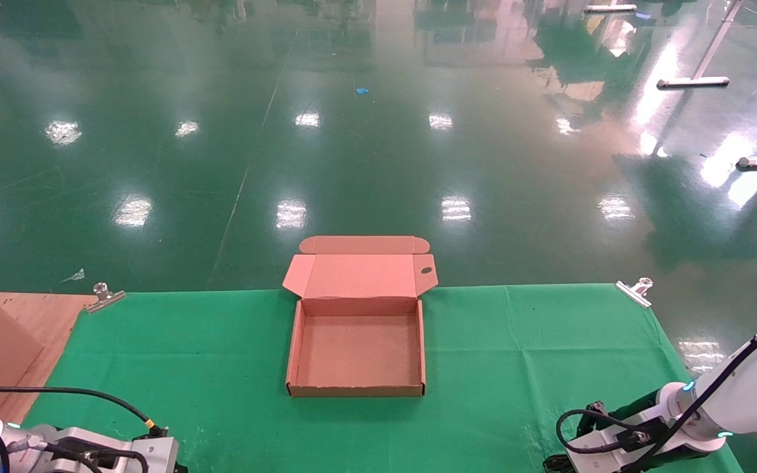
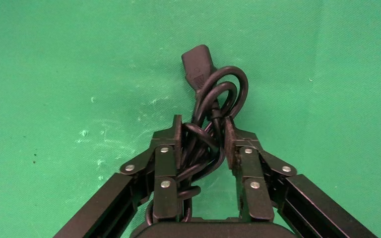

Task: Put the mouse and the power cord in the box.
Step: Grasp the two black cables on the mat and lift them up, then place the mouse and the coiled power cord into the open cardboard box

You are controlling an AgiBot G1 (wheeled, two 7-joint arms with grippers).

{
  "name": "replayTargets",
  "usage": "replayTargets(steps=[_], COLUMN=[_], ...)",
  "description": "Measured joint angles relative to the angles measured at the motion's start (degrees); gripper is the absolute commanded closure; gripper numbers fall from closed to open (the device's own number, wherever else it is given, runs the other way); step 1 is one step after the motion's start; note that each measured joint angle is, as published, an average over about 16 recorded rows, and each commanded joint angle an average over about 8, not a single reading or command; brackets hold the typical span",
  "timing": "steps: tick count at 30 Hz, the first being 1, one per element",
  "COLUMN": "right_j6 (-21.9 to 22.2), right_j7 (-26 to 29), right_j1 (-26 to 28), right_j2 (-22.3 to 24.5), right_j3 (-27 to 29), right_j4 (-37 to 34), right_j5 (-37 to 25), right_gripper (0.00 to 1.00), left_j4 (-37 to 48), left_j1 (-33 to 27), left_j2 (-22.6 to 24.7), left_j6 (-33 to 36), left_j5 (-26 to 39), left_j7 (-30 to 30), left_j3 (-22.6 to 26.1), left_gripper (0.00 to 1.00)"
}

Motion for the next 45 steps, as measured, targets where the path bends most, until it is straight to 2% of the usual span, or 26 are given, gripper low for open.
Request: replayTargets(steps=[7,13,23,31,38,45], right_j6=[-1.04,-3.77,-11.57,-16.23,-15.95,-13.26], right_j7=[-0.10,-0.56,-1.28,1.14,5.61,11.02], right_j1=[0.84,3.19,11.43,18.98,23.16,23.68], right_j2=[0.27,1.14,2.51,-0.22,-5.45,-9.11], right_j3=[0.27,0.89,2.51,3.72,4.40,3.57], right_j4=[-0.14,0.12,1.78,3.91,6.58,12.03], right_j5=[0.39,1.29,3.63,5.41,6.71,8.20], right_gripper=[1.00,1.00,1.00,1.00,1.00,1.00], left_j4=[0.08,-0.46,-3.93,-9.06,-11.71,-10.24], left_j1=[-0.92,-3.32,-11.69,-19.39,-24.17,-27.04], left_j2=[-0.44,-1.25,-1.59,1.14,5.16,8.74], left_j6=[1.07,3.32,9.09,11.84,10.49,7.15], left_j5=[0.00,-0.10,-0.20,-0.66,-1.39,-1.74], left_j7=[0.24,0.46,-0.52,-3.55,-6.00,-5.86], left_j3=[0.00,-0.07,-0.16,-0.54,-1.22,-1.70], left_gripper=[1.00,1.00,1.00,1.00,1.00,1.00])
